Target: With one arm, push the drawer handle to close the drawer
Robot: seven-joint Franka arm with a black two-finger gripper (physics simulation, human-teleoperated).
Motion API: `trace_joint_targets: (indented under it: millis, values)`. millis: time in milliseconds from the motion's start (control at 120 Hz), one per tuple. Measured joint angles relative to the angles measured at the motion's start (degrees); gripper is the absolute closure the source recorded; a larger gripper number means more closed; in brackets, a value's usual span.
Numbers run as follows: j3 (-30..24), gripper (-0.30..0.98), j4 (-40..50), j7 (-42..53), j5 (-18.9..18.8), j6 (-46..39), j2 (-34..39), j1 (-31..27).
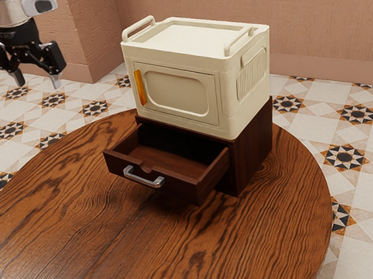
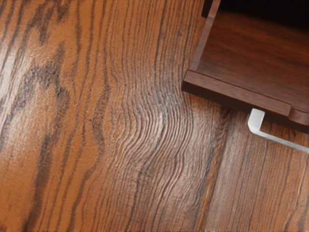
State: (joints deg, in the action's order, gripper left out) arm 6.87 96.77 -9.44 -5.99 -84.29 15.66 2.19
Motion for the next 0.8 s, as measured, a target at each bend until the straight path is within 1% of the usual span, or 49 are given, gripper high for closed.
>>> trace_joint_targets:
  millis: [75,125,208,283,392,425,542,600,658,725,800]
  values:
    - [0.0,0.0,0.6,-0.2,0.0,-0.1,0.5,0.0]
    - [0.0,0.0,2.7,-0.3,0.1,-0.2,2.1,0.0]
    - [0.0,0.0,7.2,-0.5,0.1,-1.4,5.9,0.0]
    - [-0.1,0.0,13.8,-0.7,0.2,-4.1,9.8,1.1]
    - [-0.3,0.0,20.8,-1.2,0.8,-7.4,12.2,1.8]
    - [-0.3,0.07,22.8,-1.4,1.0,-8.1,13.5,1.9]
    - [-0.3,0.39,27.4,-2.1,1.2,-9.7,18.0,1.9]
    - [-0.4,0.51,29.7,-2.4,0.9,-10.4,18.9,1.9]
    - [-0.4,0.59,32.9,-2.7,0.4,-12.1,19.2,2.8]
    - [-0.4,0.65,36.5,-3.1,0.2,-15.5,18.0,3.2]
    - [-0.4,0.7,38.5,-3.4,0.3,-19.9,13.8,4.0]
